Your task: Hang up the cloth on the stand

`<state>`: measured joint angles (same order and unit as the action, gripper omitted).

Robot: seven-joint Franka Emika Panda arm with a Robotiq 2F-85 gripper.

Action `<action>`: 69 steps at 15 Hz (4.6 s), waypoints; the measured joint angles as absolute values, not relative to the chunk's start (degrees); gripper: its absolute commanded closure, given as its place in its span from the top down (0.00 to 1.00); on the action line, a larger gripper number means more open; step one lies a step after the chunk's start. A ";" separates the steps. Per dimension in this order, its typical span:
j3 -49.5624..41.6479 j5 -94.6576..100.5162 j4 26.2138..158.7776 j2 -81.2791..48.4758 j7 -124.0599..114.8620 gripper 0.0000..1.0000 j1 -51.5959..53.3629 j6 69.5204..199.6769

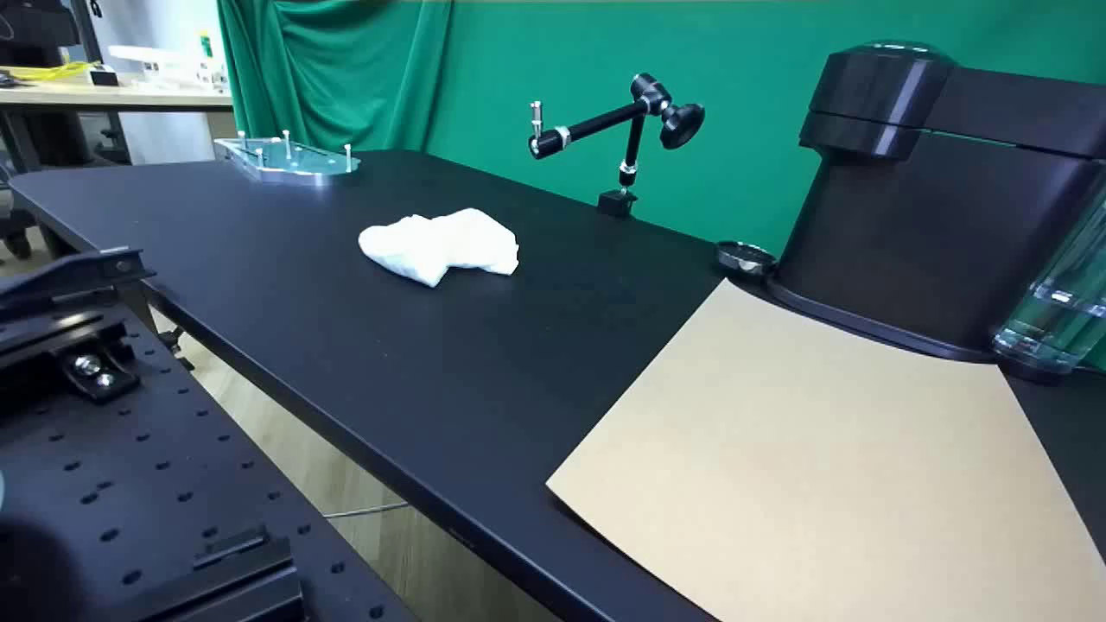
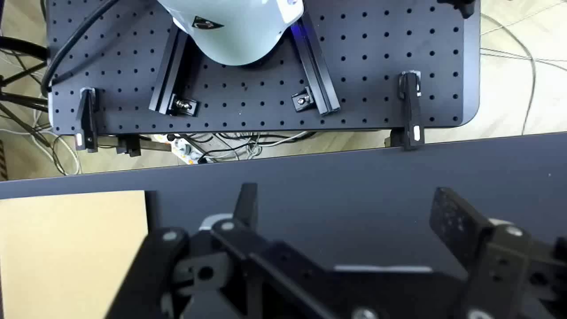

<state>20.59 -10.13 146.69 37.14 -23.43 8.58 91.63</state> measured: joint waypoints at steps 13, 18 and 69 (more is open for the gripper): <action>20.59 -10.12 146.69 37.12 -23.43 1.00 8.58 91.68; 20.37 -8.67 147.18 35.84 -23.48 1.00 7.84 94.23; 7.37 13.33 141.22 -13.35 -22.73 1.00 8.77 151.35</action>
<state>7.37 13.33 141.22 -13.35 -22.73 8.77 151.35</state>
